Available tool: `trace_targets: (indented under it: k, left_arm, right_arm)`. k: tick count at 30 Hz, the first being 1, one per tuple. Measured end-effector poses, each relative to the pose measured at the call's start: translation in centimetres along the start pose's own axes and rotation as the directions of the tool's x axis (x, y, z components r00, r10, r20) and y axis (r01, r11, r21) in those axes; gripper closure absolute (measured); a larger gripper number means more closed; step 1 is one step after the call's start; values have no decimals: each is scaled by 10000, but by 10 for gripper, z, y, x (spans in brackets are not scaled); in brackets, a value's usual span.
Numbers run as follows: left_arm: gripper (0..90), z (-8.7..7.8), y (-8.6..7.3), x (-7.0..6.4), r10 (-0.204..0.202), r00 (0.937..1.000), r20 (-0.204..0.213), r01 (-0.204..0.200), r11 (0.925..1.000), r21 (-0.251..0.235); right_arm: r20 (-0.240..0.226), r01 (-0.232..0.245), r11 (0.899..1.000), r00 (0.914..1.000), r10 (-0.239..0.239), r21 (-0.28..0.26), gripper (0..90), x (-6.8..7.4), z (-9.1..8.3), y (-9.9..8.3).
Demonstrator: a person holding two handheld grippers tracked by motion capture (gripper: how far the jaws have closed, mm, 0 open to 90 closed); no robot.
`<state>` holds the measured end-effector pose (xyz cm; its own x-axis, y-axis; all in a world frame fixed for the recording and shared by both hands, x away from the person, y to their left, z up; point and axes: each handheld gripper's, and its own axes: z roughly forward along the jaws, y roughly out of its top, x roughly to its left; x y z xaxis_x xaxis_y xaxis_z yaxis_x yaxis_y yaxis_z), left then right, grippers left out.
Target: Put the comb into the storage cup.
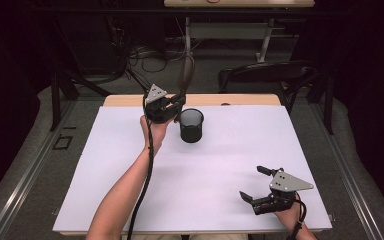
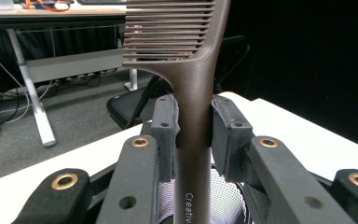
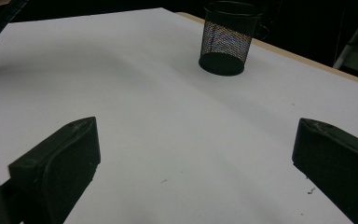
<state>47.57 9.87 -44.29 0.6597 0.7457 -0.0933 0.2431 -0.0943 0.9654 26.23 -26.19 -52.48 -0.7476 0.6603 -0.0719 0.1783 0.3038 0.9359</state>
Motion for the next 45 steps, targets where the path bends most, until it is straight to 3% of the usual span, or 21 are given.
trace_targets:
  k: [21, 45]
  left_arm:
    - [726, 13, 6, -3, 173, 9999, 7, -172, 9997, -194]
    - [726, 26, 0, -8, 307, 9993, 189, -297, 9983, -501]
  right_arm:
    - [-1, -24, 10000, 10000, 24, -30, 6, -1, -1, 0]
    - [-2, -25, 10000, 10000, 25, -24, 6, -1, -1, 0]
